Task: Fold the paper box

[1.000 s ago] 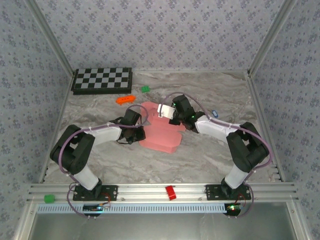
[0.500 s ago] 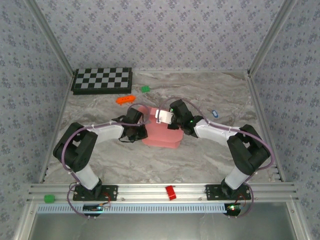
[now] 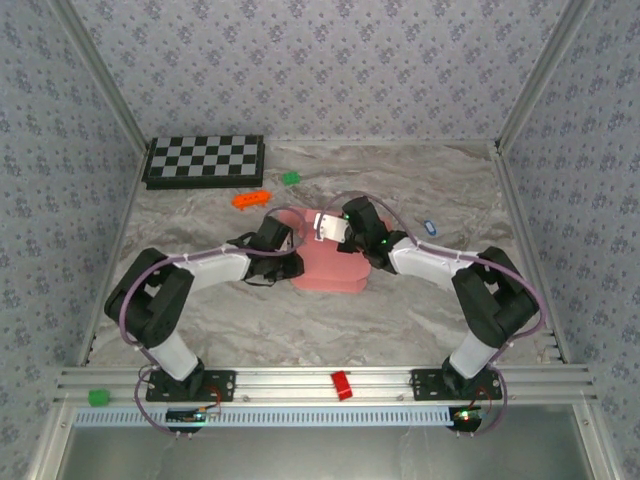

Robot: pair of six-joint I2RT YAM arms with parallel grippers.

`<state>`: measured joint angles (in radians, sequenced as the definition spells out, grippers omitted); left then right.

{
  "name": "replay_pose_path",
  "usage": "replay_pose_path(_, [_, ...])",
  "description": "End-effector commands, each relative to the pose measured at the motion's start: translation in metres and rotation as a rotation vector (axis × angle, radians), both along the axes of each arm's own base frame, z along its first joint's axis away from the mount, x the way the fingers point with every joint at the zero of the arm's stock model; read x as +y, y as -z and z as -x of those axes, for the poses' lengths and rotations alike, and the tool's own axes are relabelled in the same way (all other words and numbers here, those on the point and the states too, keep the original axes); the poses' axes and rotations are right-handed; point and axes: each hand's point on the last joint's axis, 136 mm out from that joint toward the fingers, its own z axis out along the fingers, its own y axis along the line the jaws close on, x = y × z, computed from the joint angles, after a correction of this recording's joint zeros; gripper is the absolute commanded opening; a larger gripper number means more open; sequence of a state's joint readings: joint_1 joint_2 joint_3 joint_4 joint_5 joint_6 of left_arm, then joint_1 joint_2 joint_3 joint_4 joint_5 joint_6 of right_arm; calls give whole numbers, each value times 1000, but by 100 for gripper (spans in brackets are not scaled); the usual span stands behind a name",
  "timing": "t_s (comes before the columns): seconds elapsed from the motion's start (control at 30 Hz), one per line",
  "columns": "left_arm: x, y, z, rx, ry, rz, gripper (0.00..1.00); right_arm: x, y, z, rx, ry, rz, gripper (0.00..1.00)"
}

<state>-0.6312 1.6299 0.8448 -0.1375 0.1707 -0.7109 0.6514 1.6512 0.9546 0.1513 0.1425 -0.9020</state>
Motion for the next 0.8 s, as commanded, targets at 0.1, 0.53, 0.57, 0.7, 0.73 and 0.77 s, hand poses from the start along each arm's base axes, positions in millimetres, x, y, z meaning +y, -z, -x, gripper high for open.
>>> replay_pose_path(0.1, [18, -46, -18, -127, -12, -33, 32, -2, -7, -15, -18, 5, 4, 0])
replay_pose_path(0.53, [99, -72, -73, -216, -178, -189, 42, -4, -16, -24, 46, -32, -38, 0])
replay_pose_path(0.57, [105, -71, -80, -213, -190, -202, 42, -4, -15, -24, 57, -35, -38, 0])
replay_pose_path(0.7, [114, -69, -104, -208, -208, -217, 43, -5, -12, -27, 77, -35, -35, 0])
replay_pose_path(0.73, [114, -68, -109, -209, -200, -216, 44, -5, -13, -27, 75, -36, -34, 0])
replay_pose_path(0.77, [111, -68, -115, -212, -187, -215, 47, -4, -14, -27, 76, -38, -35, 0])
